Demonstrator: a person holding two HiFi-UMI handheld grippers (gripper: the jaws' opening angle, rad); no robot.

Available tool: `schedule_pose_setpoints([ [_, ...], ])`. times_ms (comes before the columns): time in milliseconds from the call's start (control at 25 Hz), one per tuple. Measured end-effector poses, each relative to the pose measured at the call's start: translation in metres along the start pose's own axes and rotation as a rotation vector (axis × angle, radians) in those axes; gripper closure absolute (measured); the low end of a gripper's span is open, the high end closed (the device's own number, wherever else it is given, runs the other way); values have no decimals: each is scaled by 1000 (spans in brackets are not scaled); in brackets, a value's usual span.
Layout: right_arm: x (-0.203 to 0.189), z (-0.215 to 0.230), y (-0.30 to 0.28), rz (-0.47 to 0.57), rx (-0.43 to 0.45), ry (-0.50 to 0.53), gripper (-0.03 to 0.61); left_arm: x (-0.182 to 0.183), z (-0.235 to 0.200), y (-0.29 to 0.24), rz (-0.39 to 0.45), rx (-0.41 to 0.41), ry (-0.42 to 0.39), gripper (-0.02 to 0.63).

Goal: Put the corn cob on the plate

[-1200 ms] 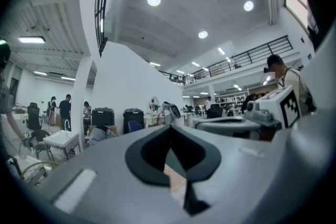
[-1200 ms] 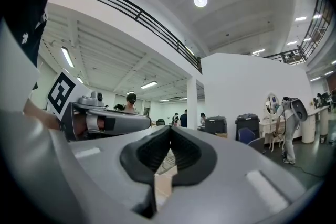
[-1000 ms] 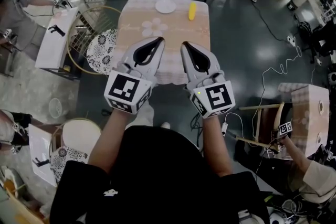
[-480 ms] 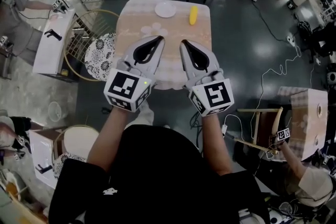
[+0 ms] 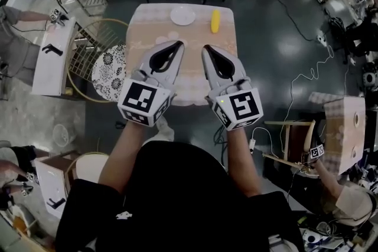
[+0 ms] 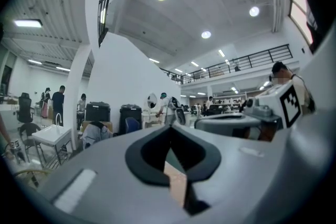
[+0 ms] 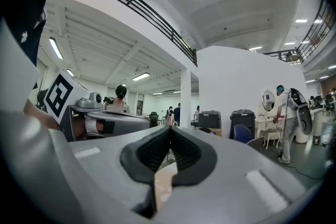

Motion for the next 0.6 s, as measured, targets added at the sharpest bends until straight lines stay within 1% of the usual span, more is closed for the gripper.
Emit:
schedule_pose_setpoints([
  [200,-4,-1,-32,-24,-24,8,577,2,-29,-7,4,-18,68,609],
  [320,-6,-4,-49,-20,-30,5,577,4,-43,-10,13,-33,62,609],
  [480,-8,-9,-69,-19,-39,2,577,1,-66,-9,15,-40,76,609],
  [600,-9,-10,-78,-20,-50,2,577,-1,-76,-11,13,-46,66,609],
])
Point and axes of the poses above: the fingertips, and each gripper's own axes: y backward along the fingers, z to its right, x out of its top, the point moved 3 cm from there along y, backward along the fingers, and after that the axes turned 4 degrees about z, right-handed, at the moved point
